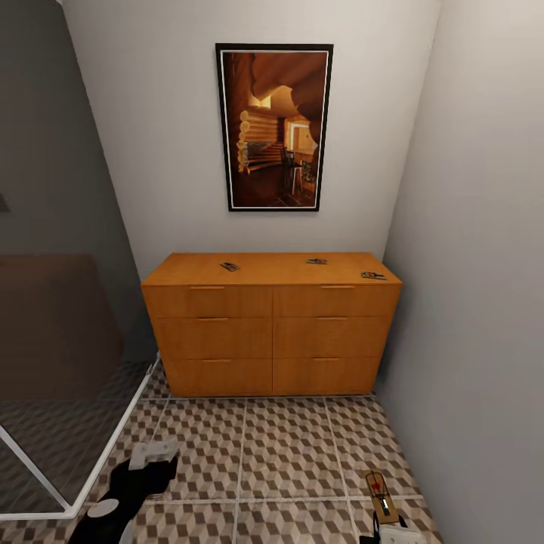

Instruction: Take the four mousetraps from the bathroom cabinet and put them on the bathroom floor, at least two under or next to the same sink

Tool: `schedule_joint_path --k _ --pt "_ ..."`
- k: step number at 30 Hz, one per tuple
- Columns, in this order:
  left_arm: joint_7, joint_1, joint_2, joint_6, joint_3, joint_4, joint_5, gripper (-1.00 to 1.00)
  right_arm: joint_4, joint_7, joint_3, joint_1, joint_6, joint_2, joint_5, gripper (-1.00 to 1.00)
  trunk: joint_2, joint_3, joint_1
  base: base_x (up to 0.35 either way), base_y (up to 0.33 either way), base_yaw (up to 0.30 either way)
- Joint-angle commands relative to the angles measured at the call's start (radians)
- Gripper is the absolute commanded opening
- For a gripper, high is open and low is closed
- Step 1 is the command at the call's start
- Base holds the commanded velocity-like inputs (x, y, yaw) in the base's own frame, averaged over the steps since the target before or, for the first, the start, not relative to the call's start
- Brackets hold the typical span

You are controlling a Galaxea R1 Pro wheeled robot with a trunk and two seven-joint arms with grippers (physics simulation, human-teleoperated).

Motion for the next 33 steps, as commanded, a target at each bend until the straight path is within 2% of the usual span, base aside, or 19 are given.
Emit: schedule_joint_path --k 1,4,6,8,10,12,14,16,18,20,21,22,23,26,31,33 --pt "0.004 -0.005 -0.004 0.016 -0.001 -0.008 0.001 1.00 0.001 -0.003 -0.007 -0.001 -0.002 0.000 0.008 -1.00 -0.001 -0.001 0.000 0.000 0.000 0.000" --pt "0.003 -0.034 -0.033 0.041 -0.002 -0.022 -0.001 1.00 0.001 -0.003 -0.007 -0.001 -0.002 0.000 0.008 -1.00 -0.001 -0.001 0.000 0.000 0.000 0.000" --pt "0.003 -0.081 -0.055 0.072 -0.003 -0.027 -0.010 1.00 0.001 -0.003 -0.007 -0.001 0.000 0.000 0.008 -1.00 -0.001 -0.001 0.000 0.000 0.000 0.000" --pt "0.003 -0.109 -0.064 0.103 -0.003 -0.028 -0.015 1.00 0.001 -0.003 -0.007 -0.001 0.002 -0.001 0.008 -1.00 -0.001 -0.001 0.000 0.000 0.000 0.000" --pt "0.003 -0.158 -0.072 0.166 -0.005 -0.029 -0.021 1.00 0.001 -0.003 -0.007 -0.001 0.004 -0.001 0.008 -1.00 -0.001 -0.001 0.000 0.000 0.000 0.000" --pt "0.003 -0.234 -0.081 0.250 -0.011 -0.029 -0.025 1.00 0.001 -0.003 -0.007 -0.001 0.005 -0.001 0.008 -1.00 -0.001 -0.001 0.000 0.000 0.000 0.000" --pt "0.003 -0.274 -0.085 0.283 -0.016 -0.030 -0.026 1.00 0.001 -0.003 -0.007 -0.001 0.005 -0.001 0.008 -1.00 -0.001 -0.001 0.000 0.000 0.000 0.000" --pt "0.003 -0.337 -0.095 0.320 -0.024 -0.029 -0.027 1.00 0.001 -0.003 -0.007 -0.001 0.007 -0.001 0.008 -1.00 -0.001 -0.001 0.000 0.000 0.000 0.000" --pt "0.004 -0.436 -0.112 0.373 -0.030 -0.028 -0.027 1.00 0.001 -0.002 -0.007 -0.001 0.014 0.000 0.008 -1.00 -0.001 -0.001 0.000 0.000 0.000 0.000" --pt "0.004 -0.488 -0.118 0.397 -0.032 -0.026 -0.027 1.00 0.001 -0.002 -0.007 -0.001 0.018 0.000 0.008 -1.00 -0.001 -0.001 0.000 0.000 0.000 0.000" --pt "0.005 -0.541 -0.122 0.412 -0.033 -0.020 -0.026 1.00 0.001 -0.001 -0.006 -0.001 0.021 0.000 0.008 -1.00 -0.001 -0.001 0.000 0.000 0.000 0.000" --pt "0.005 -0.568 -0.124 0.418 -0.033 -0.016 -0.026 1.00 0.001 -0.001 -0.006 -0.001 0.023 0.000 0.008 -1.00 -0.001 -0.001 0.000 0.000 0.000 0.000" --pt "0.006 -0.621 -0.128 0.426 -0.034 -0.002 -0.025 1.00 0.001 -0.001 -0.006 -0.001 0.026 0.000 0.008 -1.00 -0.001 -0.001 0.000 0.000 0.000 0.000" --pt "0.007 -0.720 -0.133 0.434 -0.034 0.044 -0.024 1.00 0.001 -0.001 -0.006 -0.001 0.031 0.000 0.008 -1.00 -0.001 -0.001 0.000 0.000 0.000 0.000" --pt "0.010 -0.901 -0.142 0.439 -0.035 0.223 -0.024 1.00 0.000 0.025 -0.006 0.000 0.050 0.000 0.008 -1.00 -0.001 -0.001 0.000 0.000 0.000 0.000" --pt "0.011 -0.943 -0.143 0.438 -0.035 0.276 -0.025 1.00 -0.001 0.036 -0.007 0.000 0.054 0.000 0.009 -1.00 -0.001 -0.001 0.000 0.000 0.000 0.000"
